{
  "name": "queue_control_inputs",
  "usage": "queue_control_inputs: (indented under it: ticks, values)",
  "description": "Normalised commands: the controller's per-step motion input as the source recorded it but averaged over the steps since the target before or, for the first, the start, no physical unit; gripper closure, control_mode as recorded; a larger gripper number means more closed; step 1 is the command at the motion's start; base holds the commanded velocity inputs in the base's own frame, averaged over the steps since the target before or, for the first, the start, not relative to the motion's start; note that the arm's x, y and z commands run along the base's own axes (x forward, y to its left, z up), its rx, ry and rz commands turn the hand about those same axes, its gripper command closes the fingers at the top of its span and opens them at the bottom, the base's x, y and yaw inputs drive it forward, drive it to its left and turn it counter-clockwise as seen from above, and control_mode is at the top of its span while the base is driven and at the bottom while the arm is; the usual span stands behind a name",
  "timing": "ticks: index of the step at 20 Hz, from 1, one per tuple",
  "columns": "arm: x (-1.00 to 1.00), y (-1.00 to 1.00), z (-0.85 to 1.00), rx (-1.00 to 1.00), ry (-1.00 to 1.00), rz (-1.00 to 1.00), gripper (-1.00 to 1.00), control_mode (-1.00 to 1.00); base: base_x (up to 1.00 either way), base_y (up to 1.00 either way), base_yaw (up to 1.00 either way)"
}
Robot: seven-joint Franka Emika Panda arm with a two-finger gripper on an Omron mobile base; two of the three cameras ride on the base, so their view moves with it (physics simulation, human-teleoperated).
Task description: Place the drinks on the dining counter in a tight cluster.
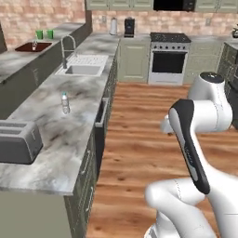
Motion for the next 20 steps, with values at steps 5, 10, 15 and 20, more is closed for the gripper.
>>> queue_control_inputs:
  ticks: [5, 10, 15, 20]
  values:
    - [0.00, 0.00, 0.00, 0.00, 0.00, 0.00, -1.00, 1.00, 0.83, -0.93, 0.60]
    - [0.00, 0.00, 0.00, 0.00, 0.00, 0.00, -1.00, 1.00, 0.83, -0.90, 0.61]
    - [0.00, 0.00, 0.00, 0.00, 0.00, 0.00, -1.00, 1.00, 0.82, -0.88, 0.62]
    - [0.00, 0.00, 0.00, 0.00, 0.00, 0.00, -1.00, 1.00, 0.91, -0.59, 0.65]
